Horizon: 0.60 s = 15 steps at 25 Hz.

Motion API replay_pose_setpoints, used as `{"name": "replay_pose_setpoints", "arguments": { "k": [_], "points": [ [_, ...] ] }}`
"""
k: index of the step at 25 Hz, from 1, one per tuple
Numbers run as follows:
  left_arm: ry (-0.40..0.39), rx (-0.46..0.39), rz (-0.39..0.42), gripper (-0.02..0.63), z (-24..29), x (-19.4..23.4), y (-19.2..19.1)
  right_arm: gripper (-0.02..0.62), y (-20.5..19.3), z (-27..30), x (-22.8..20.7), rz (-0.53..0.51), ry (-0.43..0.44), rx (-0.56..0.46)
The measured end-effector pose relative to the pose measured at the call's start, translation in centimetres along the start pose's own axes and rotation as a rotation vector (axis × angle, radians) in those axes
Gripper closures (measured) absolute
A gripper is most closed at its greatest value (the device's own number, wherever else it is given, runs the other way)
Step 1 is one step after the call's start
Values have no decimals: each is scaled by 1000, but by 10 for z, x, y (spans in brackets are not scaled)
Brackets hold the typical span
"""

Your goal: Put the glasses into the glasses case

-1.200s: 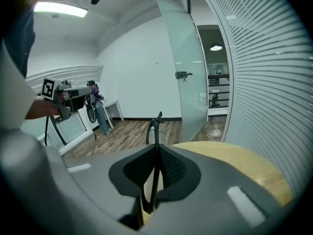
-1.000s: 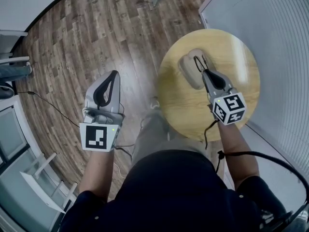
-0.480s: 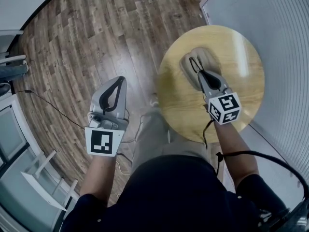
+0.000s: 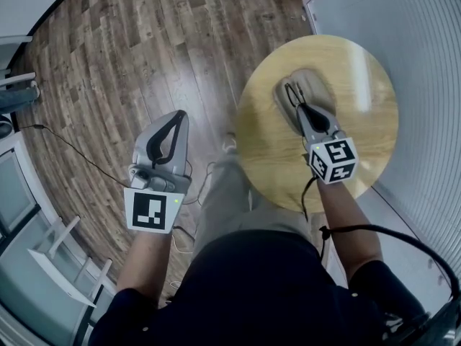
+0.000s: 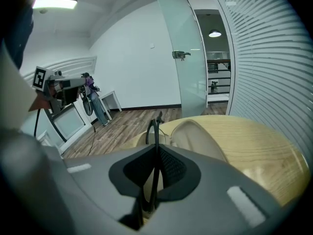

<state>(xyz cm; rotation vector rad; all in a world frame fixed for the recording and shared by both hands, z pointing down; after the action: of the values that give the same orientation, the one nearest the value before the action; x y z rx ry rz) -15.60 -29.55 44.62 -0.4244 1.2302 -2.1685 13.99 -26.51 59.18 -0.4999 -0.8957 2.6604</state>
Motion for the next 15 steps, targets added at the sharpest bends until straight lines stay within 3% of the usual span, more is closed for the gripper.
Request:
{"name": "replay_pose_setpoints", "arguments": {
  "k": [15],
  "points": [
    [25, 31, -34, 605, -12, 20, -22, 571, -12, 29, 3, 13, -15, 112]
  ]
}}
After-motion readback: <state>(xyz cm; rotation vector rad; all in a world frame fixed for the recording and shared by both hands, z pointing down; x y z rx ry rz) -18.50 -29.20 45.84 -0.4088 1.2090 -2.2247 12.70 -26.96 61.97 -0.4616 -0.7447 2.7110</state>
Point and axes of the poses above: the fingertips, and each gripper's own axes: z forward along the fingers, x to its left, y out of its top, the point moved 6 cm from there along -z, backward along the fingers, and after that the axes turned 10 degrees about x, right-handed, at the moved point
